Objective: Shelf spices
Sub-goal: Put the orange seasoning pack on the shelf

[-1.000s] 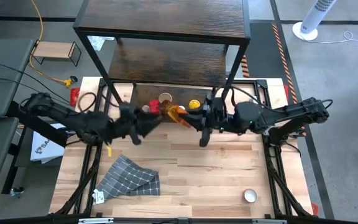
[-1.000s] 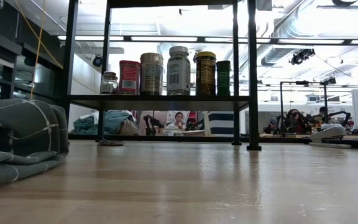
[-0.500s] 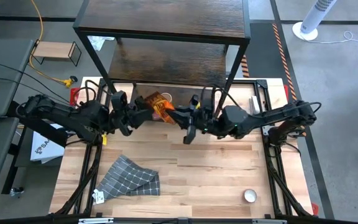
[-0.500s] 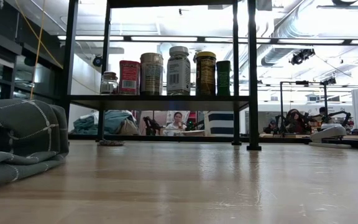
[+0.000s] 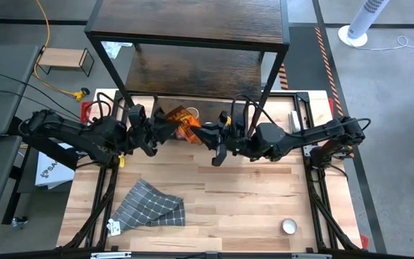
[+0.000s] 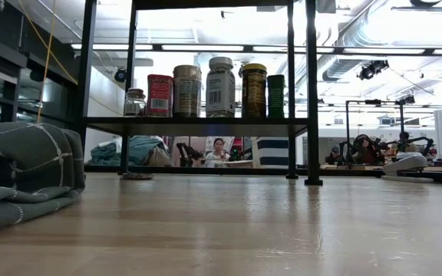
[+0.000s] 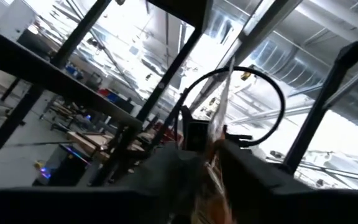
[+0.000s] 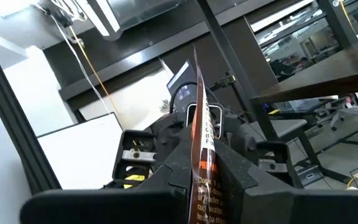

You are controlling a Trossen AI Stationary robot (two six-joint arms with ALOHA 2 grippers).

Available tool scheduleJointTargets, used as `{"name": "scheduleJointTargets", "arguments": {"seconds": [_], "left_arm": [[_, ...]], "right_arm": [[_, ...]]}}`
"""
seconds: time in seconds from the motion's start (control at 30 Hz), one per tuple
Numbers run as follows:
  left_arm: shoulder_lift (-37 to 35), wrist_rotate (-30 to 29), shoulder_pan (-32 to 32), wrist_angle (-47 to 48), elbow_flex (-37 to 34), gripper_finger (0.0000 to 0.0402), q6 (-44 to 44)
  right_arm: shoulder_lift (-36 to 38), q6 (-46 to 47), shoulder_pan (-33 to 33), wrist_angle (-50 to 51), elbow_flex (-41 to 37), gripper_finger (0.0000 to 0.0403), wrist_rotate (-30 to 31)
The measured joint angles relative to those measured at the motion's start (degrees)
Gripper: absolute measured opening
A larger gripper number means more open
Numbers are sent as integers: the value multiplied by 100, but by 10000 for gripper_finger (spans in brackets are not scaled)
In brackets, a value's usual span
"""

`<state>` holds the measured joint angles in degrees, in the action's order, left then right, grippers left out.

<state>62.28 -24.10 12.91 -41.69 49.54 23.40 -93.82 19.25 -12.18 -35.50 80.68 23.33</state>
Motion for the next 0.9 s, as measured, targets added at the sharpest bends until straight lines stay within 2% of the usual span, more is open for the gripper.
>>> {"name": "scheduleJointTargets", "arguments": {"seconds": [0.07, 0.13, 0.27, 0.43, 0.57, 0.7, 0.8, 0.9], "left_arm": [[16, 8, -44, -1, 0, 54, -22], [18, 16, -85, -22, 0, 17, -57], [2, 2, -118, 39, 2, 7, -89], [-232, -360, 23, 971, 9, 4, -102], [-609, -915, 275, 2126, 4, 3, -103], [-1026, -1674, 589, 3320, 2, 2, 41], [-1222, -2665, 935, 4545, 4, 1, 419], [-1270, -3870, 1345, 5958, 4, 1, 1254]], "right_arm": [[0, 8, -13, 11, 0, 30, 7], [0, 57, -9, 12, 0, 30, -32], [2, 189, -14, 76, 0, 38, -44], [90, 59, -103, 309, -4, 114, 251], [401, -162, -268, 984, -2, 166, 822], [721, -171, -406, 1987, 2, 199, 1340], [987, -165, -495, 2646, 0, 211, 1615], [1186, 14, -588, 3182, 4, 214, 1709]]}}
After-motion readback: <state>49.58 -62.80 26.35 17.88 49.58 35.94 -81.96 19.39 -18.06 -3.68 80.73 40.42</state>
